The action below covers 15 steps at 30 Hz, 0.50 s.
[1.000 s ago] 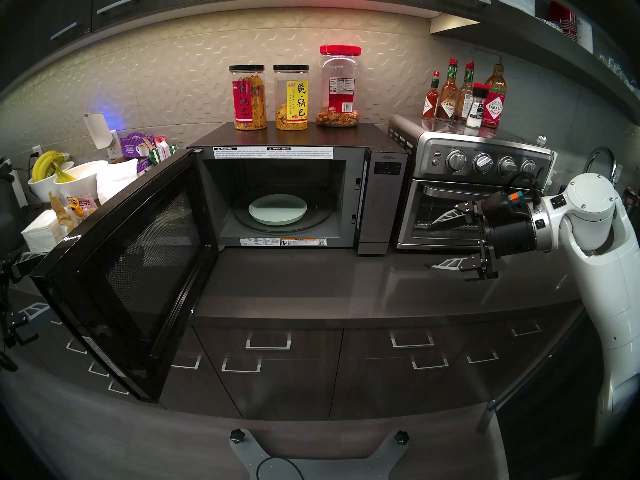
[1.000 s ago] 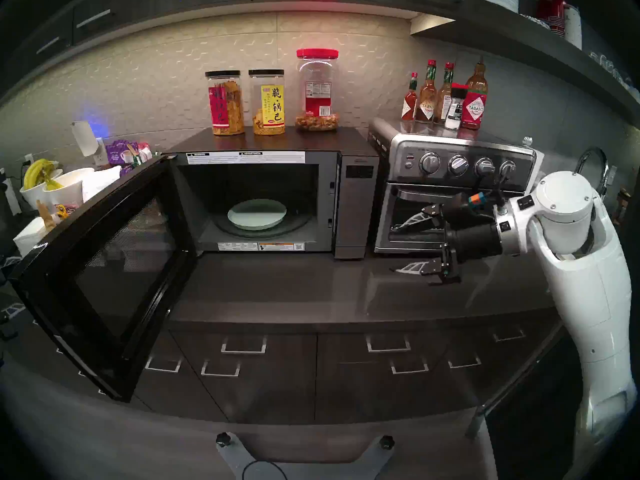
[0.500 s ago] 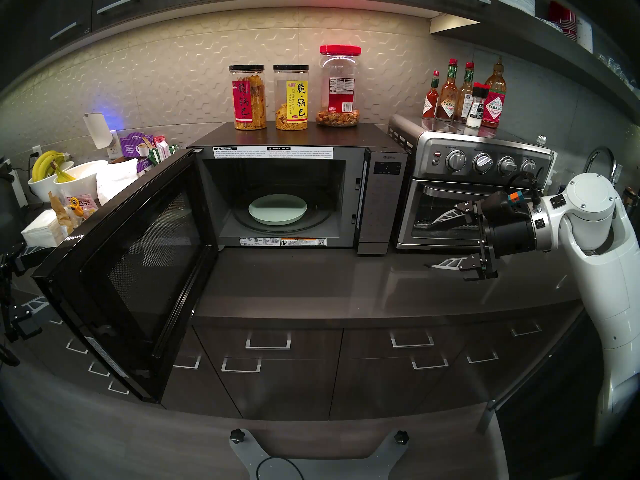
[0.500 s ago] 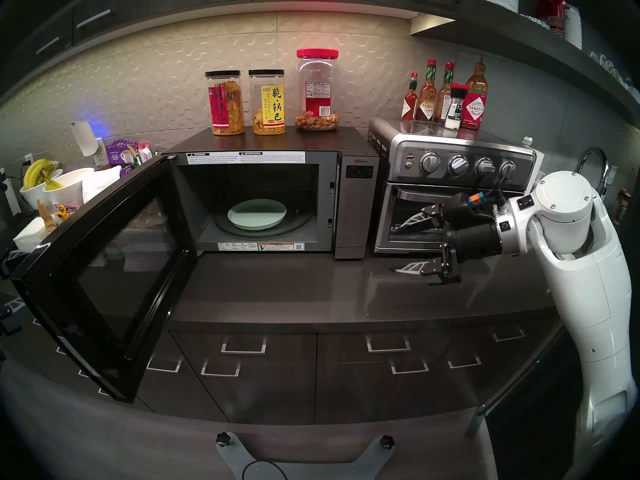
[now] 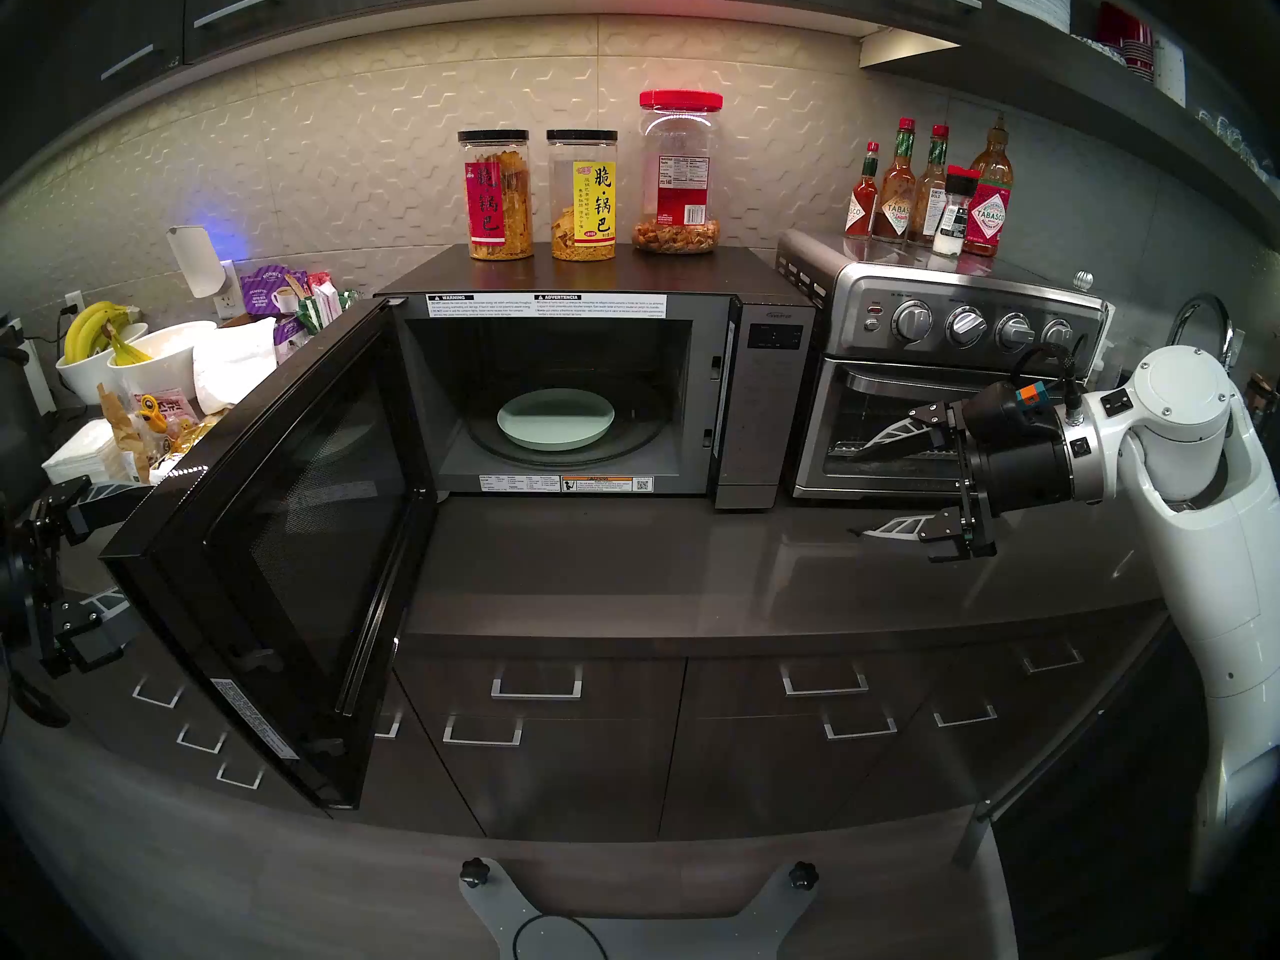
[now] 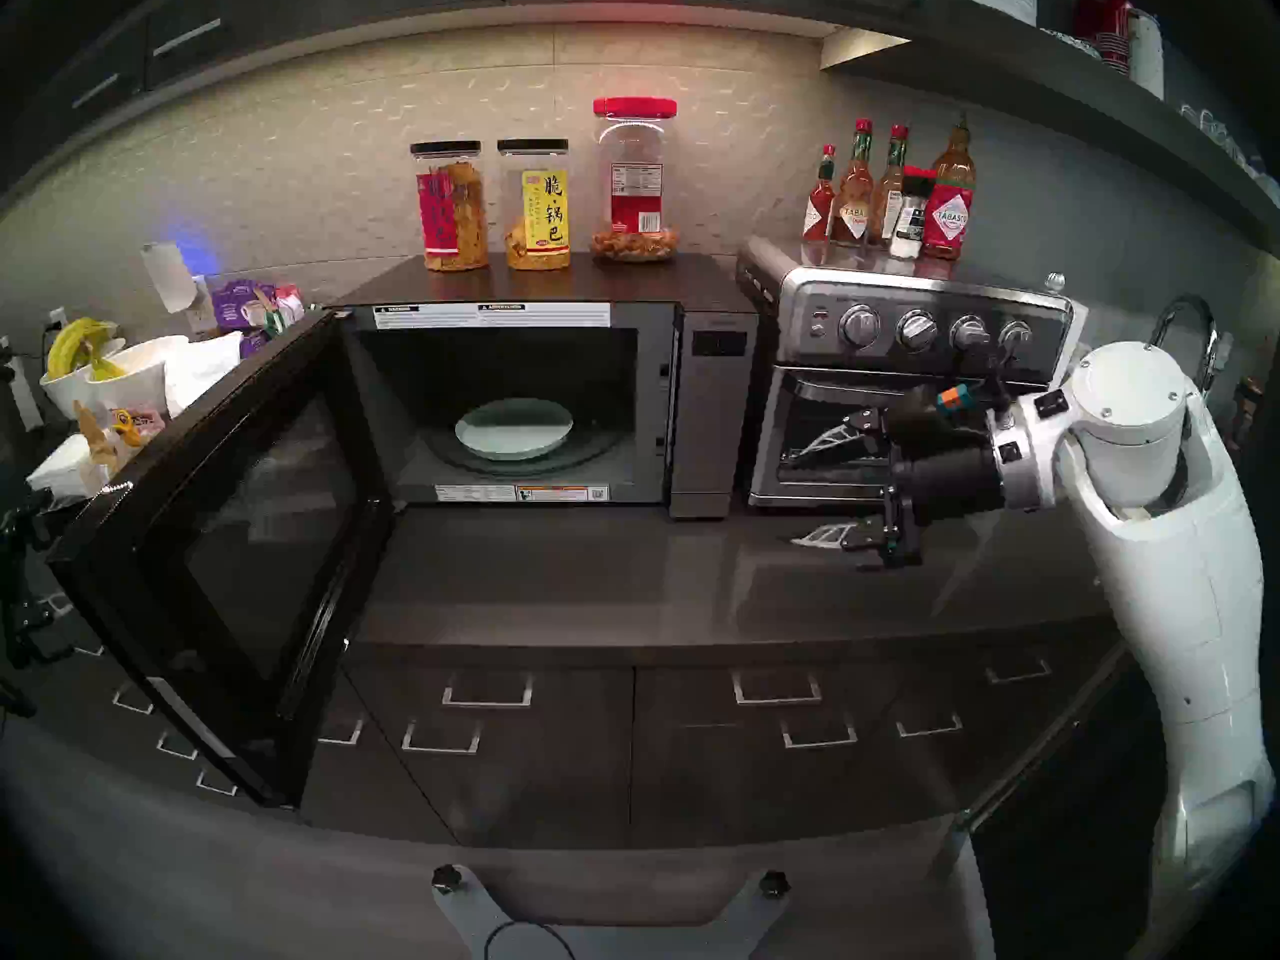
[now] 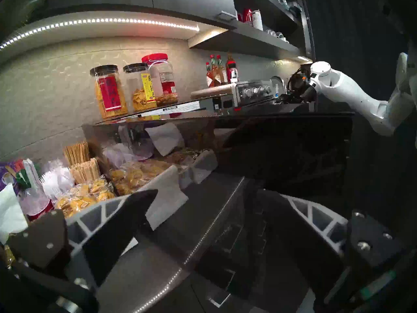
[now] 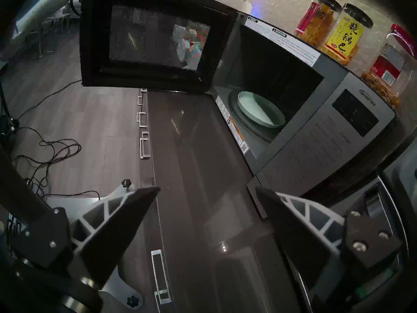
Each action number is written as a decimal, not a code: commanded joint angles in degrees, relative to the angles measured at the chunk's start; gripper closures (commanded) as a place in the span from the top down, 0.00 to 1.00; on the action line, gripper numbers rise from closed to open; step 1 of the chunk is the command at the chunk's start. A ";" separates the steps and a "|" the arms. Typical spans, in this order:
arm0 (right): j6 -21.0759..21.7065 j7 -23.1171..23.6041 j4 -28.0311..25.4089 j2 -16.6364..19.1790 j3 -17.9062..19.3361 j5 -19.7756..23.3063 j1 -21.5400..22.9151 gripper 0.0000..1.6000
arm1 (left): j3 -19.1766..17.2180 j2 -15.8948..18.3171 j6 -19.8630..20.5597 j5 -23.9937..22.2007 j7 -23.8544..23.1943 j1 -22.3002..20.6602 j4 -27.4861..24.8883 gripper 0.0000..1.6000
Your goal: Open the microwave, put the plate inside, and close the door
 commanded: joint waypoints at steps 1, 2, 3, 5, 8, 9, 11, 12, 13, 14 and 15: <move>-0.12 0.37 0.03 0.01 0.18 0.48 0.75 1.00 | 2.02 0.63 0.85 -0.63 2.31 -1.86 -2.31 1.00; -0.12 0.36 0.03 0.02 0.18 0.48 0.75 1.00 | 2.61 0.69 1.02 -0.71 2.74 -2.20 -2.61 1.00; -0.12 0.35 0.03 0.02 0.18 0.49 0.74 1.00 | 3.63 0.83 1.40 -0.78 3.39 -2.66 -3.22 1.00; -0.12 0.34 0.03 0.03 0.18 0.50 0.74 1.00 | 4.62 0.92 1.88 -0.96 4.00 -3.11 -3.96 1.00; -0.12 0.33 0.02 0.04 0.18 0.51 0.73 1.00 | 6.03 1.07 2.59 -1.17 5.21 -4.00 -5.04 1.00; -0.12 0.32 0.02 0.05 0.18 0.51 0.73 1.00 | 6.61 1.12 3.01 -1.54 5.66 -4.49 -5.33 1.00; -0.12 0.32 0.02 0.05 0.17 0.52 0.73 1.00 | 7.52 1.33 3.43 -1.72 6.49 -5.19 -5.89 1.00; -0.12 0.31 0.02 0.06 0.17 0.53 0.73 1.00 | 8.00 1.42 3.67 -1.84 6.87 -5.50 -6.05 1.00; -0.12 0.31 0.02 0.06 0.17 0.53 0.73 1.00 | 8.57 1.48 3.92 -1.99 7.34 -5.88 -6.25 1.00; -0.12 0.31 0.03 0.06 0.16 0.54 0.73 1.00 | 9.06 1.56 4.10 -1.99 7.79 -6.18 -6.39 1.00; -0.12 0.31 0.03 0.07 0.16 0.54 0.74 1.00 | 9.72 1.63 4.18 -1.99 8.27 -6.52 -6.49 1.00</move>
